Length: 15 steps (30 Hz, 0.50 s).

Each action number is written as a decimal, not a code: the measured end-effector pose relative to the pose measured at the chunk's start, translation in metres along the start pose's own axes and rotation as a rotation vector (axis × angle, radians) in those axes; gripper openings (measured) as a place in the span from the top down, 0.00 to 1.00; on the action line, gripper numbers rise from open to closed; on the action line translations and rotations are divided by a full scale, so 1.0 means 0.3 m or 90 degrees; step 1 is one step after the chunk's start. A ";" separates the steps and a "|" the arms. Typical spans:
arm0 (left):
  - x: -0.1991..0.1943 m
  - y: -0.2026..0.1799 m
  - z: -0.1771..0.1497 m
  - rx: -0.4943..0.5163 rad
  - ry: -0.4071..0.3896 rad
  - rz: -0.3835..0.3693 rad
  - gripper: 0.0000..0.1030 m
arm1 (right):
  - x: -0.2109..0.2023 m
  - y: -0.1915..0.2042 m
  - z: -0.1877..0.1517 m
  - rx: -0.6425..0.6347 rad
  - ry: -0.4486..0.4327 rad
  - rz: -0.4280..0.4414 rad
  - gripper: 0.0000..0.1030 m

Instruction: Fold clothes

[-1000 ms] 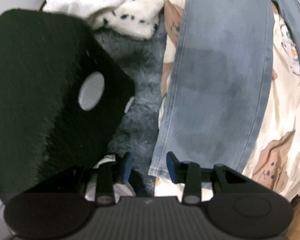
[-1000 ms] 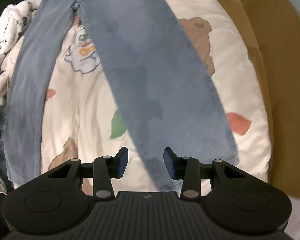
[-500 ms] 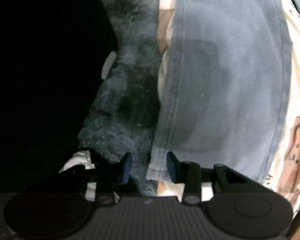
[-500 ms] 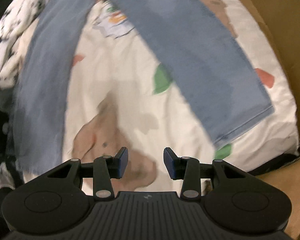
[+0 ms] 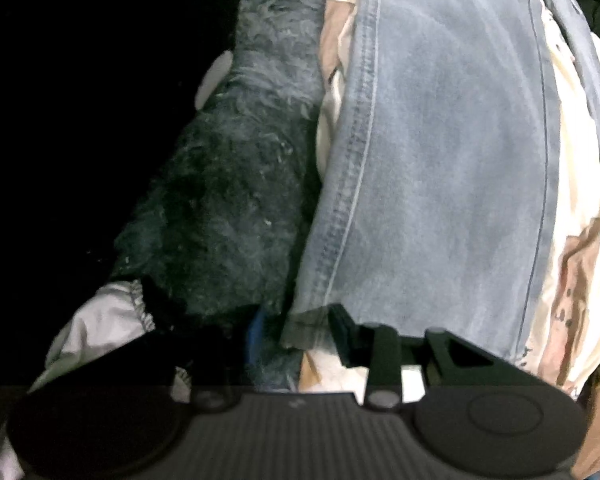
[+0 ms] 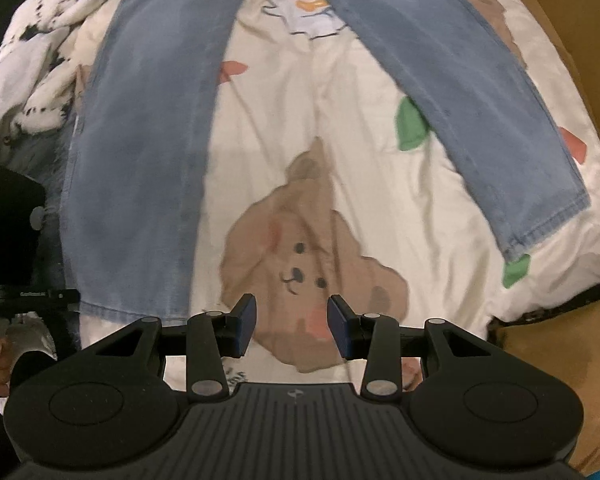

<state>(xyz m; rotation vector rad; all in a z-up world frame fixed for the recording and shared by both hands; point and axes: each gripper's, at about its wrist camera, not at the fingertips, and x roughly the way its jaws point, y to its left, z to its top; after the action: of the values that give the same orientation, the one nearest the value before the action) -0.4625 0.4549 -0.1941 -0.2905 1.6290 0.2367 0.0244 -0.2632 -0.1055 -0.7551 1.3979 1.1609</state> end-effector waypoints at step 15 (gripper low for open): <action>-0.179 -0.036 -0.023 0.005 -0.044 -0.038 0.85 | -0.010 0.260 -0.041 -0.027 0.036 0.058 0.55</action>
<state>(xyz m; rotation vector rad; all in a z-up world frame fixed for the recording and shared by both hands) -0.4619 0.4448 -0.1398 -0.3206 1.5504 0.1934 -0.0512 -0.2508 -0.0862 -0.7654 1.4715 1.2519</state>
